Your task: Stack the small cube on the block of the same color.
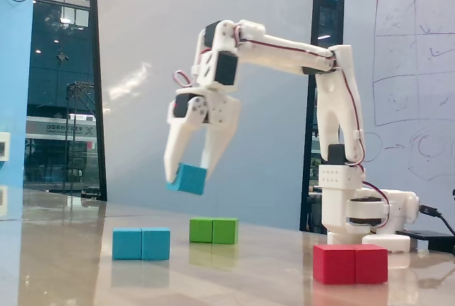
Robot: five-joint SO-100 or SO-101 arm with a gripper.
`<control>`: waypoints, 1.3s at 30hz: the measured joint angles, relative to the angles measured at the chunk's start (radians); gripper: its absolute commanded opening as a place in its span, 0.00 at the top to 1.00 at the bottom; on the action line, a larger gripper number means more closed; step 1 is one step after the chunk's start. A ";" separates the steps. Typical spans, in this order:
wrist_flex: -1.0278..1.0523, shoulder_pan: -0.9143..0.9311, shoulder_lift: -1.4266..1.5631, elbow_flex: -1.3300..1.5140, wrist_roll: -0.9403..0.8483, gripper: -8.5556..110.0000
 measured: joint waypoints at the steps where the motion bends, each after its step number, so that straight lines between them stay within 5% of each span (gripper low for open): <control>1: 0.000 0.005 -0.026 -0.026 -0.003 0.89; 39: -0.040 0.080 -0.293 -0.175 -0.012 0.89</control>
